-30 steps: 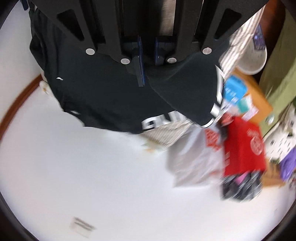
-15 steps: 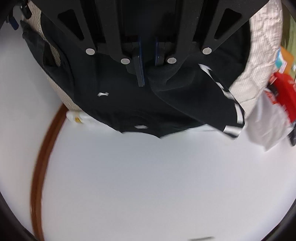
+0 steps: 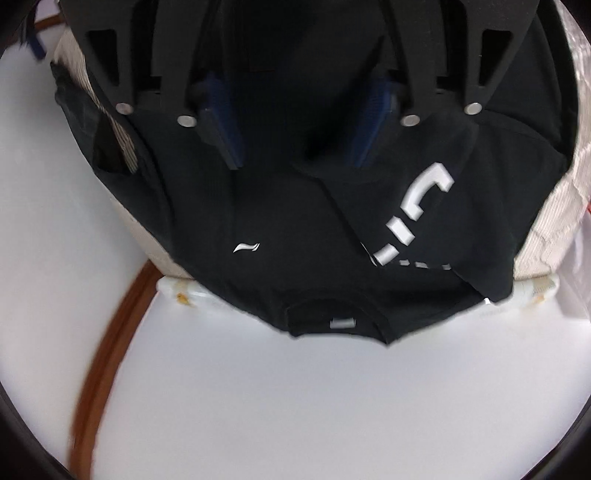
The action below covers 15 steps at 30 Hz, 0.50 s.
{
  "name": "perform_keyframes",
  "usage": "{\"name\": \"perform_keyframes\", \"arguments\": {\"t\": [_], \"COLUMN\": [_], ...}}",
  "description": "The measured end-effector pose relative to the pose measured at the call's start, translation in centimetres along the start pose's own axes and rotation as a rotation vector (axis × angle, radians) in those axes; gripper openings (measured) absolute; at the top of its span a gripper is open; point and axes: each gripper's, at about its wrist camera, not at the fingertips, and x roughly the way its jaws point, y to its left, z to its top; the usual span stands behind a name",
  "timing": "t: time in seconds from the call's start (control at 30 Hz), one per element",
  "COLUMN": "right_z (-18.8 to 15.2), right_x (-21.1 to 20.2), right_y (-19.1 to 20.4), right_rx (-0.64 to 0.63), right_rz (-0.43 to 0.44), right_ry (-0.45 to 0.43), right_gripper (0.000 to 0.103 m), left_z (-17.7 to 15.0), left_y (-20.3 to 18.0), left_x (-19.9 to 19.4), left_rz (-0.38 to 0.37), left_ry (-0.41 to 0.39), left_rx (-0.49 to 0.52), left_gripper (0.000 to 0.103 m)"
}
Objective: Fold small clothes
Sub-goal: 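Fold the lettered sleeve across the sweatshirt body with the left gripper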
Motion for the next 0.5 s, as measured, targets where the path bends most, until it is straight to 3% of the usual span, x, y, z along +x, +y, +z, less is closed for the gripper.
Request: {"name": "perform_keyframes", "arguments": {"t": [0.1, 0.17, 0.3, 0.4, 0.5], "right_z": [1.8, 3.1, 5.6, 7.0, 7.8], "right_x": [0.0, 0.2, 1.9, 4.3, 6.5], "right_y": [2.4, 4.6, 10.3, 14.7, 19.5], "right_rx": [-0.014, -0.037, -0.111, -0.164, -0.224], "right_rz": [0.056, 0.086, 0.155, 0.210, 0.259], "right_ry": [-0.016, -0.026, -0.017, 0.026, 0.066], "right_gripper": [0.101, 0.101, 0.101, 0.101, 0.100], "left_z": [-0.4, -0.4, -0.7, -1.5, -1.9], "left_y": [1.2, 3.2, 8.6, 14.7, 18.5], "left_x": [-2.9, -4.9, -7.0, -6.6, -5.6], "left_rz": [-0.033, -0.014, 0.206, 0.342, 0.447], "left_ry": [-0.029, -0.069, -0.141, -0.107, -0.086], "left_rx": [0.044, 0.054, 0.067, -0.017, -0.040], "left_gripper": [0.065, 0.072, 0.079, 0.080, 0.080]}}
